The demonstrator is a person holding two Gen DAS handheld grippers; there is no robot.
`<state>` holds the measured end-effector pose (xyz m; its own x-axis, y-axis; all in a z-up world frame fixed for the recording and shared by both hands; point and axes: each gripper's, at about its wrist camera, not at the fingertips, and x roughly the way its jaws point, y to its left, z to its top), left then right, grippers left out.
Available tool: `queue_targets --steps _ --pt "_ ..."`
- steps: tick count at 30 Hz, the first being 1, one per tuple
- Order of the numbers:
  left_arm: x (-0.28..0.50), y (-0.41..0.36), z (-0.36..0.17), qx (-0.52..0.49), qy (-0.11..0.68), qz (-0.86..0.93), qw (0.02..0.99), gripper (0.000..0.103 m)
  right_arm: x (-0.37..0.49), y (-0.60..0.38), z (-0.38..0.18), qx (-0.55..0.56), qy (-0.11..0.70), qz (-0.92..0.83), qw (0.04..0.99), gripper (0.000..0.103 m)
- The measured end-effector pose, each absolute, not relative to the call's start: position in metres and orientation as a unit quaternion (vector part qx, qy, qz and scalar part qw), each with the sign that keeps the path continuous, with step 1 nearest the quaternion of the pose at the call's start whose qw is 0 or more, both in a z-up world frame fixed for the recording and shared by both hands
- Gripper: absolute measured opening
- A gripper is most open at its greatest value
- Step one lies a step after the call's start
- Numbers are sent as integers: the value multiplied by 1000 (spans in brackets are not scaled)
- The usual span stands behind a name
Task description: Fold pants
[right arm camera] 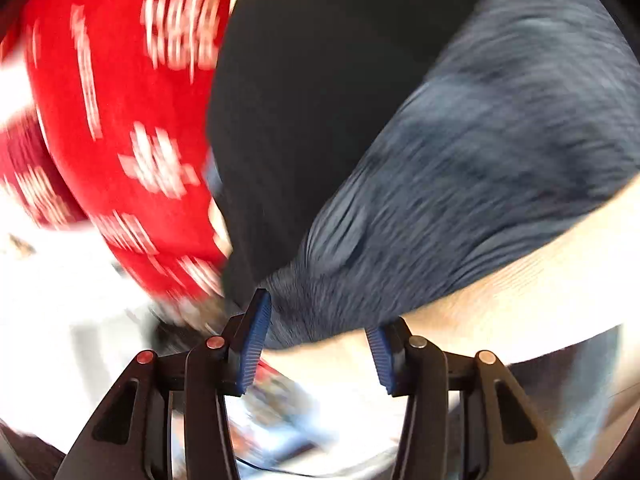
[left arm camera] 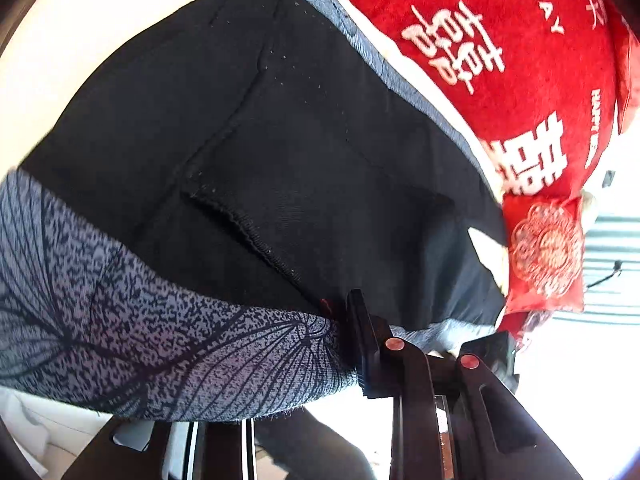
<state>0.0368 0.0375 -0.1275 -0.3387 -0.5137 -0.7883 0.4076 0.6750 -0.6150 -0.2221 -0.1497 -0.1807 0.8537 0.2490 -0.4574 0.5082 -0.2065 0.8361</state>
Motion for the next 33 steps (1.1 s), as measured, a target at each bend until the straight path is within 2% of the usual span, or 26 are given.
queue_targets --steps 1,2,4,11,16,17,18,19,23,26,28,30,31,33 --pt "36 36 -129 -30 714 -401 573 28 -232 -152 -185 792 210 -120 560 37" --pt "36 35 -130 -26 716 -399 572 28 -238 -153 -187 805 193 -126 547 10" --pt "36 32 -129 -23 719 -396 571 28 -243 -155 -177 805 195 -137 543 11" --pt "43 20 -85 -25 701 -397 592 28 -189 -200 -77 640 365 -114 666 11" --pt "65 -28 -46 -13 669 -400 626 28 -132 -276 -52 595 412 -66 687 14" --pt "72 -41 -42 -9 660 -404 633 30 -122 -295 -54 593 416 -62 687 15" --pt "80 -56 -37 4 645 -401 651 46 -109 -311 -58 592 420 -61 685 15" --pt "91 -73 -34 23 626 -386 678 57 -78 -331 -64 598 426 -58 677 16" --pt "133 -132 -61 27 616 -367 697 57 -25 -388 -112 616 456 -50 640 16" --pt "153 -170 -105 61 617 -334 710 57 7 -414 -163 615 494 -53 612 16" --pt "165 -188 -135 75 623 -308 715 57 17 -424 -189 630 489 -52 601 15" --pt "174 -192 -143 57 624 -299 719 57 20 -431 -195 648 482 -44 589 15" --pt "177 -193 -139 54 632 -296 714 57 21 -431 -193 646 485 -35 588 18" --pt "175 -189 -124 58 637 -296 710 57 19 -427 -178 632 488 -18 602 41"
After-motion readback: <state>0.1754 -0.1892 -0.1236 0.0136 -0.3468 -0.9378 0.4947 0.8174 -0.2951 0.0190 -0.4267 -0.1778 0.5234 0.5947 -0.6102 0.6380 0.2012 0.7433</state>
